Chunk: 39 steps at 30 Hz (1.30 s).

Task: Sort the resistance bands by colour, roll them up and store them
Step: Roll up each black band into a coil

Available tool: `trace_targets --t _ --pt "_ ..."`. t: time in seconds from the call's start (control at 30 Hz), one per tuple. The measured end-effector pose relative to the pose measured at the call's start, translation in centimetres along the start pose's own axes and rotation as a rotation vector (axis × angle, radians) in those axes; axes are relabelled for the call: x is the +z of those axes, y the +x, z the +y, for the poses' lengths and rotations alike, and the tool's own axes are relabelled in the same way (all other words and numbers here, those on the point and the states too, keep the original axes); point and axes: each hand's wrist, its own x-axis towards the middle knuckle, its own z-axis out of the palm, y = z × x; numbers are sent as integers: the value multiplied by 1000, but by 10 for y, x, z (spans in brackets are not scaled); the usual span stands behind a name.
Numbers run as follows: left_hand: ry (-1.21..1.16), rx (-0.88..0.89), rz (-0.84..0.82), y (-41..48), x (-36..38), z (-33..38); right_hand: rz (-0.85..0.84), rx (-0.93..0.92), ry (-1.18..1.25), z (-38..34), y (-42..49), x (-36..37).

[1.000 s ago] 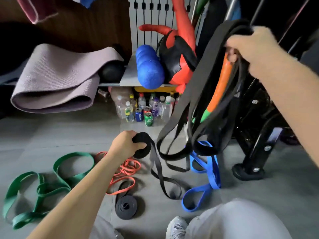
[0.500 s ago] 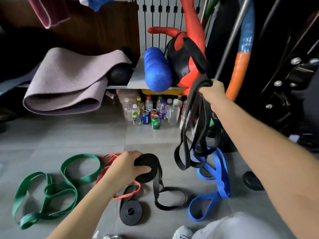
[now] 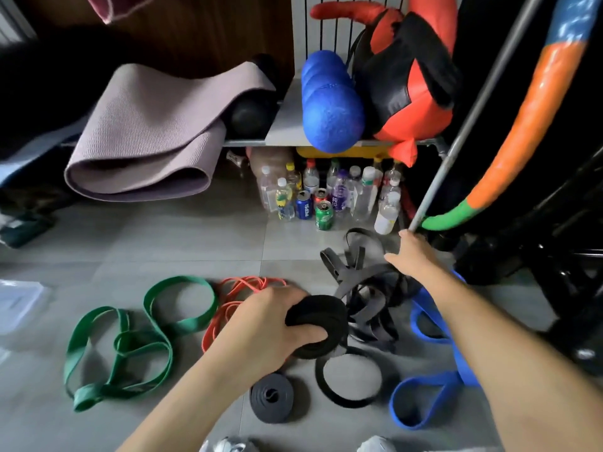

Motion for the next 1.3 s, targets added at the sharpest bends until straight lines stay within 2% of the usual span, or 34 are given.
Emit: trace_targets --t 0.1,0.2,0.27,0.37,0.43,0.47,0.6,0.73,0.83,0.9,1.0,1.13,1.3 --pt "35 1 4 1 -1 4 -91 -135 -177 -2 -4 -4" --pt "41 -27 -6 -2 -3 6 -177 -296 -152 -26 -29 -28" --pt "24 -32 -7 -8 -6 11 -222 -400 65 -46 -65 -44" --pt "-28 -1 -1 -19 -10 21 -521 -511 508 -61 -138 -57" --pt "-58 30 9 -30 -13 25 -640 -532 568 -56 -175 -66" --pt "-81 46 11 -37 -15 27 -628 -563 557 -52 -190 -72" --pt "-185 80 1 -74 -22 34 -366 -614 463 -43 -239 -95" --pt "-371 89 111 -115 -31 35 -187 -698 663 -46 -289 -116" --pt "-605 150 145 -151 -33 48 -104 -765 752 -55 -320 -124" --pt "-747 177 182 -172 -36 57 -125 -804 863 -63 -341 -117" --pt "-831 196 230 -195 -39 59 -176 -800 1083 -68 -369 -105" --pt "-925 177 207 -219 -34 51 -92 -788 1042 -71 -392 -101" --pt "-977 136 192 -236 -25 44 -222 -718 1135 -71 -409 -89"
